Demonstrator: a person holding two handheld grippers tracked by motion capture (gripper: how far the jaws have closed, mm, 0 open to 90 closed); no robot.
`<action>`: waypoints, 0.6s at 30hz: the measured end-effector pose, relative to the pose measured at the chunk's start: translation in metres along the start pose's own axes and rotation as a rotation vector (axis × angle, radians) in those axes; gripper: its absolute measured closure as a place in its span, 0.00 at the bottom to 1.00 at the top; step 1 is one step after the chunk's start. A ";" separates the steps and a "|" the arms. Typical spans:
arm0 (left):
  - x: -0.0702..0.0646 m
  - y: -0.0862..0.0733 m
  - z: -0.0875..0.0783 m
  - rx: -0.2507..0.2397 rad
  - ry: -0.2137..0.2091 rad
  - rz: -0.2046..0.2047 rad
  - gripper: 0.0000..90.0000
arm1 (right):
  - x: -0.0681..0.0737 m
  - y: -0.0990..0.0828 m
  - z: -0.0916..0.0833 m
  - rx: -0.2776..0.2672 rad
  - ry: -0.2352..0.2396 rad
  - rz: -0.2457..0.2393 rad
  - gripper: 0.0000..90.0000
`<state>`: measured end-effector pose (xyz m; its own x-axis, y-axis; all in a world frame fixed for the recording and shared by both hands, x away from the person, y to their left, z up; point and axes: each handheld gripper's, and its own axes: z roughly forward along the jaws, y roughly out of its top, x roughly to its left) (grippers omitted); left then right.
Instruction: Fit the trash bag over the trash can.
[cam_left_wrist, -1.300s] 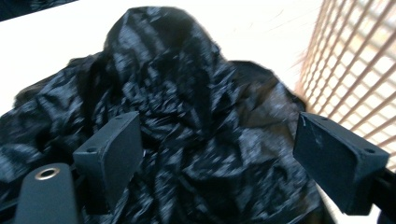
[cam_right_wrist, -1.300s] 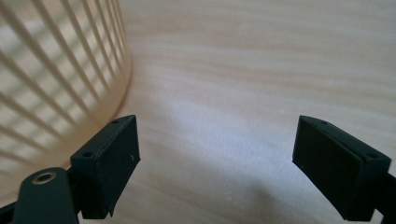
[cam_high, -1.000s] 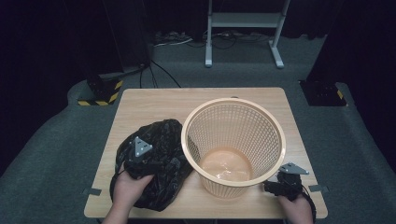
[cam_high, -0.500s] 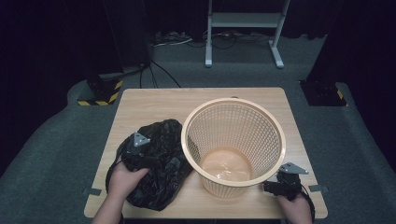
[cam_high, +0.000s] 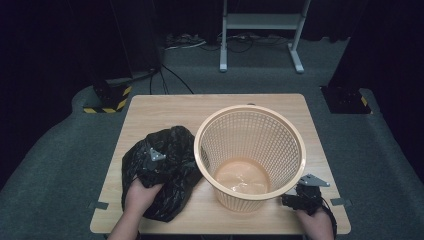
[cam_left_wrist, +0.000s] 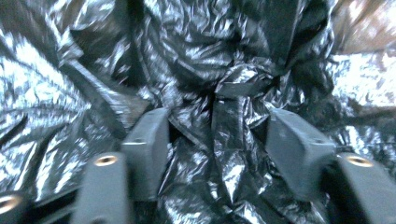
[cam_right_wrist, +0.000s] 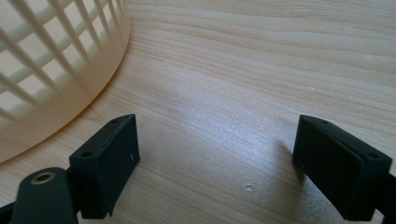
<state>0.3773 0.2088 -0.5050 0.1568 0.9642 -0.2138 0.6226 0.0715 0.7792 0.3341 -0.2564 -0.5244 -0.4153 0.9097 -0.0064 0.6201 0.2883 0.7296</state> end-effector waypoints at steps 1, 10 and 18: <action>0.002 -0.002 0.002 0.004 0.000 -0.006 0.48 | 0.001 0.000 0.000 0.002 0.003 0.003 0.16; 0.011 -0.011 0.008 -0.011 0.001 -0.073 0.74 | 0.002 -0.001 -0.001 0.003 0.009 -0.005 0.16; 0.013 -0.011 0.000 -0.063 0.008 -0.058 0.98 | 0.004 -0.001 -0.002 0.006 0.016 -0.008 0.16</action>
<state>0.3723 0.2208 -0.5161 0.1153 0.9600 -0.2552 0.5806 0.1433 0.8015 0.3308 -0.2539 -0.5241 -0.4310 0.9023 -0.0014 0.6205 0.2975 0.7256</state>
